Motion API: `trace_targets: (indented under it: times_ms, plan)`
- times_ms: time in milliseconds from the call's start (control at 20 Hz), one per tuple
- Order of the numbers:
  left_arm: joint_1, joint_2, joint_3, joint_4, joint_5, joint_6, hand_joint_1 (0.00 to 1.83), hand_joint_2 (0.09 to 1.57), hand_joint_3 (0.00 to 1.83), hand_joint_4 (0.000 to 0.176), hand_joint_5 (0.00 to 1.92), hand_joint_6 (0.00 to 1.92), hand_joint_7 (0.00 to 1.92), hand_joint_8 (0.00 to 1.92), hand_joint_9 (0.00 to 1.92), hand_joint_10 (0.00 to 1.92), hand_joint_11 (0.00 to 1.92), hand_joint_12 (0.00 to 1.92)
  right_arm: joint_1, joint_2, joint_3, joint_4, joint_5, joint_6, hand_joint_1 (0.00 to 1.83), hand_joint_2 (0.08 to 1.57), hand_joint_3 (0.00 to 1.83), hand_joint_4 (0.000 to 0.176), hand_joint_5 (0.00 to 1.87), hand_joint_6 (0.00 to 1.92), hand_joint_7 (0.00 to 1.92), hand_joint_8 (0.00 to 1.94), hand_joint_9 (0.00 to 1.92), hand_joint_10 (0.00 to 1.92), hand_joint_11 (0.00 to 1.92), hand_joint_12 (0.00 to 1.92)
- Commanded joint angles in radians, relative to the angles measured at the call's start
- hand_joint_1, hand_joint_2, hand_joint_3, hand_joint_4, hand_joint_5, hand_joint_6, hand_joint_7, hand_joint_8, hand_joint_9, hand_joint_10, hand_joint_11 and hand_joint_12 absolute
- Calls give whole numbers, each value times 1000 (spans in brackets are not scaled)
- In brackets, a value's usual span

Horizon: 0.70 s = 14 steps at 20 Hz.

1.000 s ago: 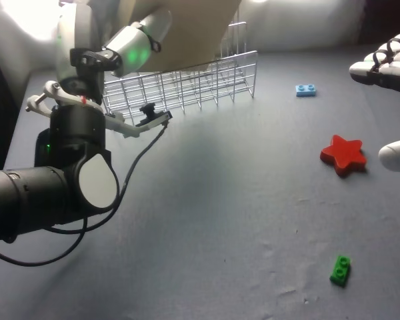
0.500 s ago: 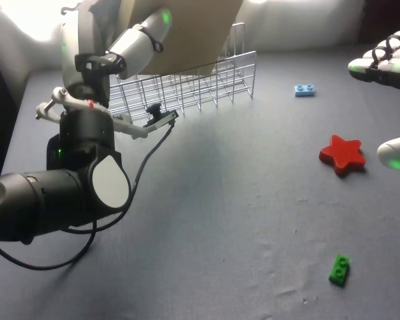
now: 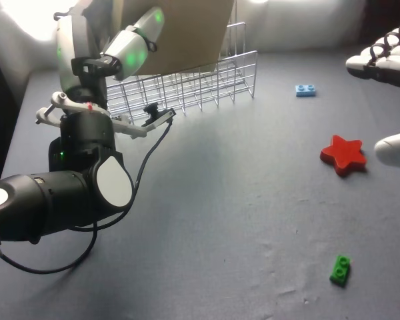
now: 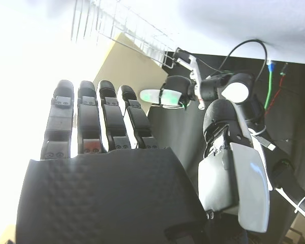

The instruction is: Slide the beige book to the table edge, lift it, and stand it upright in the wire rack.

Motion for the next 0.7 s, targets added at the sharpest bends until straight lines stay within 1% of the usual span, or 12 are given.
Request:
trace_targets:
  times_ms: [0, 100, 150, 200, 250, 300, 400, 450, 500, 650]
  plan:
    - [1, -5, 6, 41, 42, 16, 1332, 1240, 1, 0, 726, 1229, 753, 1477, 645, 1555, 506, 1514, 15, 5, -1, 3, 29, 4, 0, 1149, 1, 0, 0, 0, 0, 0, 0, 0, 0, 0]
    - [3, -7, 3, 47, 34, 16, 1333, 1240, 1, 0, 714, 1256, 759, 1448, 652, 1557, 511, 1516, 17, 3, -1, 3, 29, 4, 0, 1150, 2, 0, 0, 0, 0, 0, 0, 0, 0, 0]
    - [4, -7, 2, 52, 30, 16, 1168, 1250, 2, 0, 722, 1264, 760, 1503, 634, 1337, 522, 1508, 17, 1, -1, 3, 29, 4, 0, 1140, 0, 0, 0, 0, 0, 0, 0, 0, 0, 0]
    - [4, -7, 3, 58, 26, 16, 1151, 1267, 4, 0, 698, 1297, 729, 1551, 607, 1324, 490, 1518, 18, 0, -1, 3, 29, 4, 0, 1140, 0, 0, 0, 0, 0, 0, 0, 0, 0, 0]
    - [1, -7, 6, 69, 17, 16, 1154, 1263, 0, 0, 704, 1286, 741, 1534, 611, 1318, 484, 1534, 18, -2, -1, 3, 29, 4, 0, 1146, 0, 0, 0, 0, 0, 0, 0, 0, 0, 0]
    - [-4, -8, 10, 86, 1, 16, 1321, 1249, 0, 0, 711, 1285, 742, 1465, 632, 1565, 489, 1550, 19, -4, -1, 3, 29, 4, 0, 1147, 1, 0, 0, 0, 0, 0, 0, 0, 0, 0]
    - [-22, -13, 22, 117, -25, 16, 1334, 1233, 0, 0, 722, 1271, 775, 1416, 664, 1531, 524, 1527, 20, -4, -1, 3, 29, 4, 0, 1144, 0, 0, 0, 0, 0, 0, 0, 0, 0, 0]
    - [-27, -15, 22, 117, -25, 16, 1330, 1244, 2, 0, 701, 1288, 753, 1458, 650, 1557, 513, 1533, 20, -4, -1, 3, 29, 4, 0, 1147, 0, 0, 0, 0, 0, 0, 0, 0, 0, 0]
    - [-30, -16, 21, 117, -25, 16, 1331, 1244, 0, 0, 699, 1275, 757, 1456, 651, 1561, 500, 1540, 20, -4, -1, 3, 29, 4, 0, 1141, 0, 0, 0, 0, 0, 0, 0, 0, 0, 0]
    - [-21, -18, -6, 62, 19, 16, 1330, 1247, 1, 0, 695, 1264, 754, 1469, 641, 1573, 491, 1537, 20, -4, -1, 3, 28, 4, 0, 1148, 1, 0, 0, 0, 0, 0, 0, 0, 0, 0]
